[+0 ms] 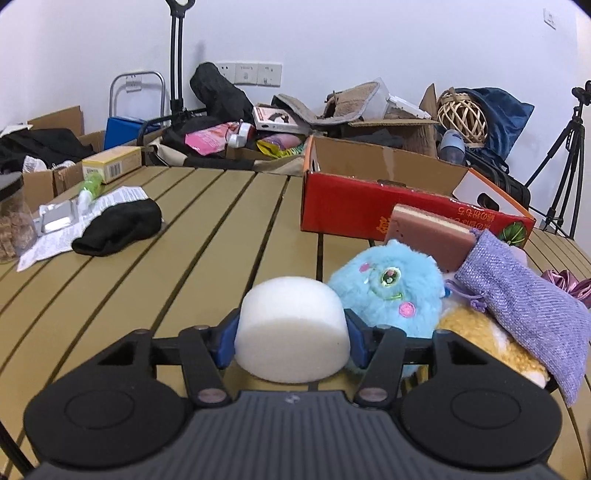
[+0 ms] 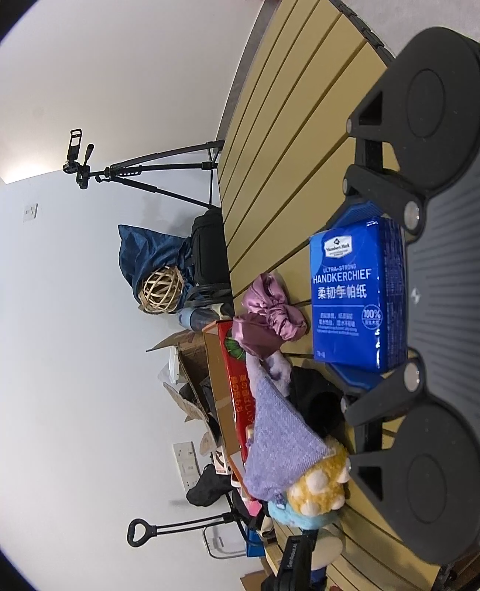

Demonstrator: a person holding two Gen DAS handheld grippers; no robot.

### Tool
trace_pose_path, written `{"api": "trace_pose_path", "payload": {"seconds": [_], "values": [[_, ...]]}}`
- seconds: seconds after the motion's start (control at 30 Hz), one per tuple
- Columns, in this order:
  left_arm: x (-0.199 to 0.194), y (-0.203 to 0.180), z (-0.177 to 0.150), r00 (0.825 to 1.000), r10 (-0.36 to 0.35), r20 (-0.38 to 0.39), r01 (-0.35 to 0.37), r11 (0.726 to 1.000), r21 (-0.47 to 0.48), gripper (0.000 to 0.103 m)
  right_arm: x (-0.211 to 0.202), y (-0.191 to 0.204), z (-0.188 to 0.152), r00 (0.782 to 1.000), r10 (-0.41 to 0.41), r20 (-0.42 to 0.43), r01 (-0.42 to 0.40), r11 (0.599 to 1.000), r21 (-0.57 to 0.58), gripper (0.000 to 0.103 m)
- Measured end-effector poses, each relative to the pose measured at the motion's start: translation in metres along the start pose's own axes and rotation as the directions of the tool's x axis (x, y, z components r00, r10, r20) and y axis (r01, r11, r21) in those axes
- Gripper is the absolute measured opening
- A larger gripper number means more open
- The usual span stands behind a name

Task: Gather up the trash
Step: 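Carry the foam cylinder and tissue pack down over the black bin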

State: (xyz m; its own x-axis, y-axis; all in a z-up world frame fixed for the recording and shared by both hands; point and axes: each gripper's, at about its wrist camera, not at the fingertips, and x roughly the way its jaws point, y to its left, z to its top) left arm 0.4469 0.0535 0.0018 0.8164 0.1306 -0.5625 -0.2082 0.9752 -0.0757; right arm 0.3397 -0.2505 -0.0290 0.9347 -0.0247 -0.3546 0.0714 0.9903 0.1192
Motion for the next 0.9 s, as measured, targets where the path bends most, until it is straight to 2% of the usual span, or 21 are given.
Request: {"api": "trace_pose_path", "payload": {"seconds": [0.23,0.9], "values": [[-0.030,-0.001,-0.003,0.999,-0.009,0.043,0.008,1.000,0.022,0.058,-0.012,-0.004,0.001,1.000,0.017,0.004,-0.017,1.000,0.011,0.073],[-0.121,0.006,-0.045,0.990,-0.062,0.129,0.052,0.996,0.079,0.058,-0.065,0.000,-0.002,0.996,0.086,0.022,-0.086,0.996,-0.019,0.073]]}}
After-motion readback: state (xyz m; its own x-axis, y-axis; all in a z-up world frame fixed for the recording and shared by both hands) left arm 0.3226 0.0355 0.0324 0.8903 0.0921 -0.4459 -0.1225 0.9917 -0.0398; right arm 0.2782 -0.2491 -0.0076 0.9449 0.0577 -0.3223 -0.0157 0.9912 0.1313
